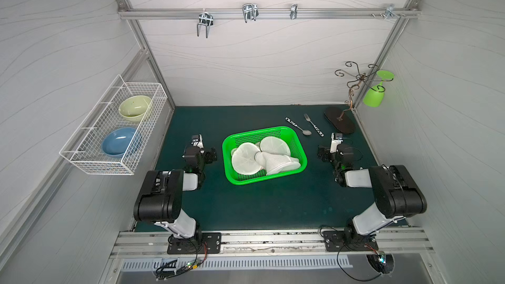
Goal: Turn the laundry bag inside out
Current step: Pick up the laundry bag and place it in the bin.
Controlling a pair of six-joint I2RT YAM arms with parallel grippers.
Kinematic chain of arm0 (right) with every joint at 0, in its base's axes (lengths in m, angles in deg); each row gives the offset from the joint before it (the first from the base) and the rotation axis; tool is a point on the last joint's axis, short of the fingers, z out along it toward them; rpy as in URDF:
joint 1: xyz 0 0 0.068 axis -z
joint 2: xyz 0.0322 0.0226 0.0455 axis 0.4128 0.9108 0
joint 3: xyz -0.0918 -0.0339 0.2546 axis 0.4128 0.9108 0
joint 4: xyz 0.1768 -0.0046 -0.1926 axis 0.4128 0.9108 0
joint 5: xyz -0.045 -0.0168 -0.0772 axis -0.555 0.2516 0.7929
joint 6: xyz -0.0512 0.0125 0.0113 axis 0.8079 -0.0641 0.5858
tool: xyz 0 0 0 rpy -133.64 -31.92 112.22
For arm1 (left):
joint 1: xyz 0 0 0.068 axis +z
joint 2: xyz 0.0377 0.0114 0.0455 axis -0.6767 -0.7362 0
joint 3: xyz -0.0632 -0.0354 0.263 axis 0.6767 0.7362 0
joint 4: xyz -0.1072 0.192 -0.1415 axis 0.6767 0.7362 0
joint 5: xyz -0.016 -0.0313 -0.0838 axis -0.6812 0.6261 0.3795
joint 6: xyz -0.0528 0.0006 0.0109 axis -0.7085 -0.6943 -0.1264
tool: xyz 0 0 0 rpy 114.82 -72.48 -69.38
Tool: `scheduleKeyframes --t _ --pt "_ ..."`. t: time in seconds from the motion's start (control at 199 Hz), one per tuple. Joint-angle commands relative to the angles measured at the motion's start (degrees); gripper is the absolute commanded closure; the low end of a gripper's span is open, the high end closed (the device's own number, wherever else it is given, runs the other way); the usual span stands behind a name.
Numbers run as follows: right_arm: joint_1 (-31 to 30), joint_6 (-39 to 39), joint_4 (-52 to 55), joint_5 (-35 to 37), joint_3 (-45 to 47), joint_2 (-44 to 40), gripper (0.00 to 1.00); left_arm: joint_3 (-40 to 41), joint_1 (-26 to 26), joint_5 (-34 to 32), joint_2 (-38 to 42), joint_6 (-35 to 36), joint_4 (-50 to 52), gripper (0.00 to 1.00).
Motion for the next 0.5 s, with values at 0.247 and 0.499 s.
scheduleKeyframes --t 0.247,0.499 --pt "0.4 0.2 0.6 -0.7 0.4 -1.4 0.01 -0.1 -0.1 0.6 1.5 -0.2 -1.4 0.0" --pt "0.4 0.2 0.5 -0.8 0.5 -1.5 0.01 -0.1 -0.1 0.5 1.5 -0.2 -1.4 0.0"
